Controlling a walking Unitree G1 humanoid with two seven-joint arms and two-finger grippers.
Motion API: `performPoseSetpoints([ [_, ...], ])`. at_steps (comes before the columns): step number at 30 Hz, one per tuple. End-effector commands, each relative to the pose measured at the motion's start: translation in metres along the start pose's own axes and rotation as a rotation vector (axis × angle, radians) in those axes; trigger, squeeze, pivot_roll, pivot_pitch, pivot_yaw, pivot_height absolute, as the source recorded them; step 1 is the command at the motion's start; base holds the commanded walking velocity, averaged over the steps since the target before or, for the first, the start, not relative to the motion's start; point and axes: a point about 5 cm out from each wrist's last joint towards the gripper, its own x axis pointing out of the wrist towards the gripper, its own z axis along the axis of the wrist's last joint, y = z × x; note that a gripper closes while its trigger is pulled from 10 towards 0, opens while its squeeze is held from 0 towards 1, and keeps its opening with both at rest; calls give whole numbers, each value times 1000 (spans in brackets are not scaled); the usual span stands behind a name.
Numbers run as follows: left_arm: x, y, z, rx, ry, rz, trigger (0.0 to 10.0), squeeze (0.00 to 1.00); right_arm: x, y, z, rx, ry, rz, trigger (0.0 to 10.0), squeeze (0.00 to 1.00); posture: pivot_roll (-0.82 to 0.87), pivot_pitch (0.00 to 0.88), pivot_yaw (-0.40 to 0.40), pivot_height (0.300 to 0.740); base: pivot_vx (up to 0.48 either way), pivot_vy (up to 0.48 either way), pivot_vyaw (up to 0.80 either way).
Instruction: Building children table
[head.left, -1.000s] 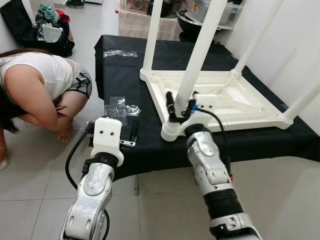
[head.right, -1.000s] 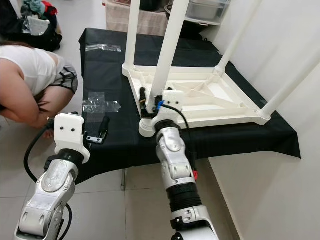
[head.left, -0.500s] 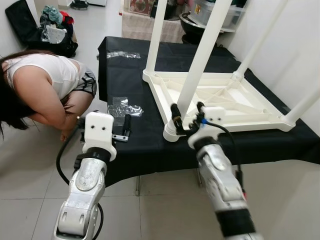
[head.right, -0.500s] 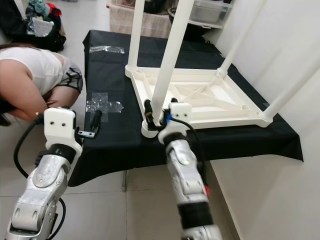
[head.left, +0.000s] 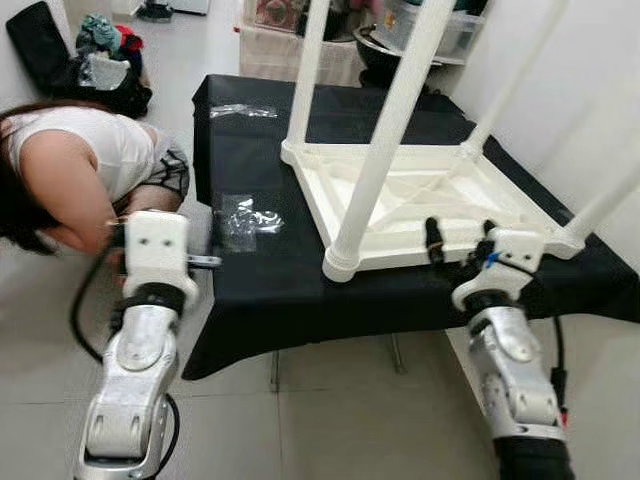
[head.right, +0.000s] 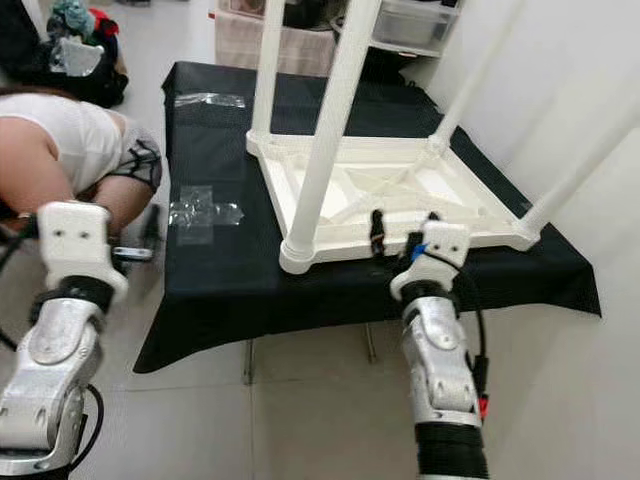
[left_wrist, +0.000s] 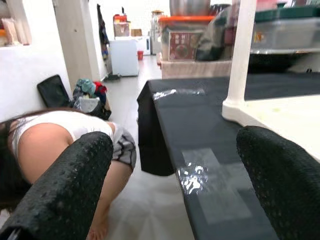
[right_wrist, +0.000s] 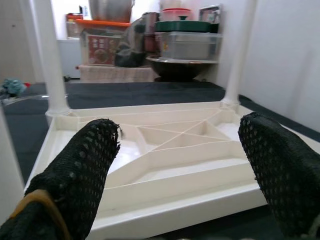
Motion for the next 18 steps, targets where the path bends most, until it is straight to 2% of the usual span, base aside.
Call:
performPoseSetpoints([
  [1, 0, -4, -2, 2, 10, -20, 10000, 0, 3, 2, 1, 4, 13, -1, 10000, 0, 132, 75, -162, 740, 259, 0, 0],
  [12, -5, -8, -5, -3, 29, -37, 10000, 0, 5, 16, 2, 39, 14, 14, 10000, 0, 132, 78, -166, 740, 280, 0, 0],
  [18, -4, -8, -5, 3, 26, -34, 10000, 0, 6, 15, 3, 37, 16, 6, 10000, 0, 132, 79, -165, 740, 304, 0, 0],
])
